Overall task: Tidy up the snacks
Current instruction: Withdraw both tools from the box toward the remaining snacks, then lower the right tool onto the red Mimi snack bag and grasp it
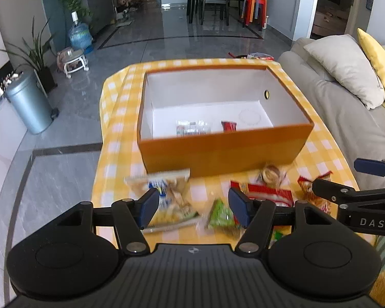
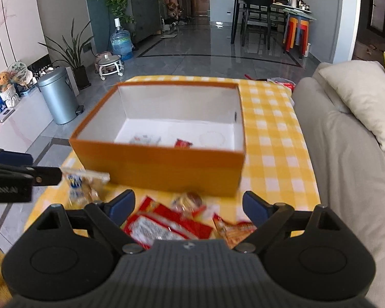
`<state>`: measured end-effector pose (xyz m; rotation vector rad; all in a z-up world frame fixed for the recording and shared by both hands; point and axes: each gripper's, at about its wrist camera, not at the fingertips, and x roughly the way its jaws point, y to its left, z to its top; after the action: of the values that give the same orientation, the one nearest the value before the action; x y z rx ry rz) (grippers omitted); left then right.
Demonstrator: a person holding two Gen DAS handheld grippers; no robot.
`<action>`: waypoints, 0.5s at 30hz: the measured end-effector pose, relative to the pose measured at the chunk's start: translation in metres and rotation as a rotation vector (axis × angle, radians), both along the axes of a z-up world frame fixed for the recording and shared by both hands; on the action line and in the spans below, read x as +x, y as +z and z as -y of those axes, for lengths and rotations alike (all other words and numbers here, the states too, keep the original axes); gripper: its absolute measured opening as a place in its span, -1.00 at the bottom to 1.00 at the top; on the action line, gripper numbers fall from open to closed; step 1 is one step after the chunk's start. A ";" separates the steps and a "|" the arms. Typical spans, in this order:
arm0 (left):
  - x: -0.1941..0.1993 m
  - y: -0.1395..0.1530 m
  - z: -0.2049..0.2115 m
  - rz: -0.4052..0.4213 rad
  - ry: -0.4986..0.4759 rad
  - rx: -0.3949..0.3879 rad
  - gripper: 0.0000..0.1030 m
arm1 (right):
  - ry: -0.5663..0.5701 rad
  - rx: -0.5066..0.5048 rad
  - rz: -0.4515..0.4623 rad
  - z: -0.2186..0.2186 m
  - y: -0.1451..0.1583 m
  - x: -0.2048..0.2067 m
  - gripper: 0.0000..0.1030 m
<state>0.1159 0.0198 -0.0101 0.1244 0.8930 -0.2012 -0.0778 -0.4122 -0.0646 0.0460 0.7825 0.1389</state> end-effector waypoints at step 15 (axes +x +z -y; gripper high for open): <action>-0.022 -0.048 0.001 -0.035 -0.018 -0.041 0.49 | -0.029 0.102 -0.051 0.026 -0.063 -0.019 0.61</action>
<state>0.0934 0.0190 -0.0581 0.0908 0.9225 -0.2388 -0.0969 -0.4383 -0.1278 0.1583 0.8248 0.1503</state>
